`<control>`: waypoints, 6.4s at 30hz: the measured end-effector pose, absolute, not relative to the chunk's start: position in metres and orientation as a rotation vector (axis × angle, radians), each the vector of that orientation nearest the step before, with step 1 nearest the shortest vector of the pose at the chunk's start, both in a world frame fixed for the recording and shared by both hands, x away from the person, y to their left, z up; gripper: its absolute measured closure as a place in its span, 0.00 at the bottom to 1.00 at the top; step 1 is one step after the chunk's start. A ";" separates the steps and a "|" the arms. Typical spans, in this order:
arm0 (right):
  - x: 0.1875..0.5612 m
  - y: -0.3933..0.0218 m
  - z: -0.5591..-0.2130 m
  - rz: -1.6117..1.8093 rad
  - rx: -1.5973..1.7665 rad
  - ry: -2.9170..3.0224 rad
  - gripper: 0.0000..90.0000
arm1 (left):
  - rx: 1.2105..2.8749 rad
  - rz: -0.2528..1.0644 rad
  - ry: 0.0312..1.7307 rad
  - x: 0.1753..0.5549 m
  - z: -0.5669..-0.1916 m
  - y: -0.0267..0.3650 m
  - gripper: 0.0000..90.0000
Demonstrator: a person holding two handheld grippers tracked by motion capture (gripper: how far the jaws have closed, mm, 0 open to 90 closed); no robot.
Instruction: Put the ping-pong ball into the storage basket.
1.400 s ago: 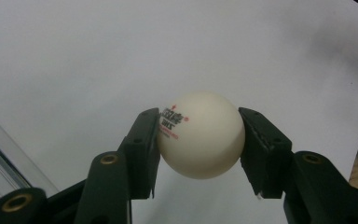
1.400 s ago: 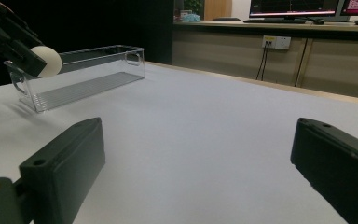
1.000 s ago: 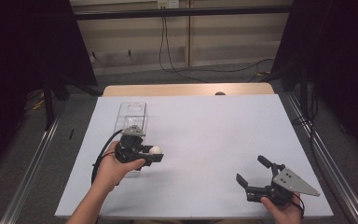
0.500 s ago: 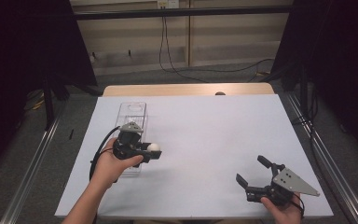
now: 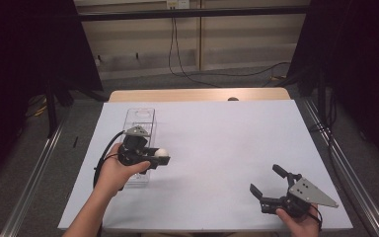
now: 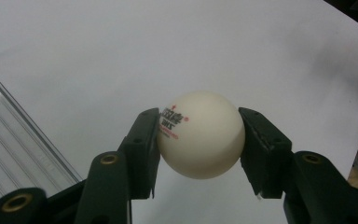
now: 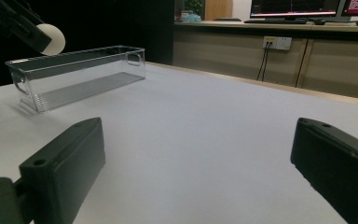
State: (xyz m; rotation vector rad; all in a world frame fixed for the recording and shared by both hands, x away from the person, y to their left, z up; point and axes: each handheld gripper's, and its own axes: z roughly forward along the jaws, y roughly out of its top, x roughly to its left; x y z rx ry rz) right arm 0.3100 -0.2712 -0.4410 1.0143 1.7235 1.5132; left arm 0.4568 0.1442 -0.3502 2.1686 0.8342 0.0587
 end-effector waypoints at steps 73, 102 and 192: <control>0.309 -0.272 -0.441 1.515 1.013 1.725 0.03 | 2.151 0.127 0.939 0.491 -0.331 0.168 0.57; 0.310 -0.272 -0.441 1.515 1.013 1.722 0.03 | 2.145 0.148 0.990 0.501 -0.329 0.177 0.57; 0.309 -0.272 -0.440 1.521 1.021 1.717 0.03 | 2.092 0.237 1.196 0.534 -0.343 0.197 0.57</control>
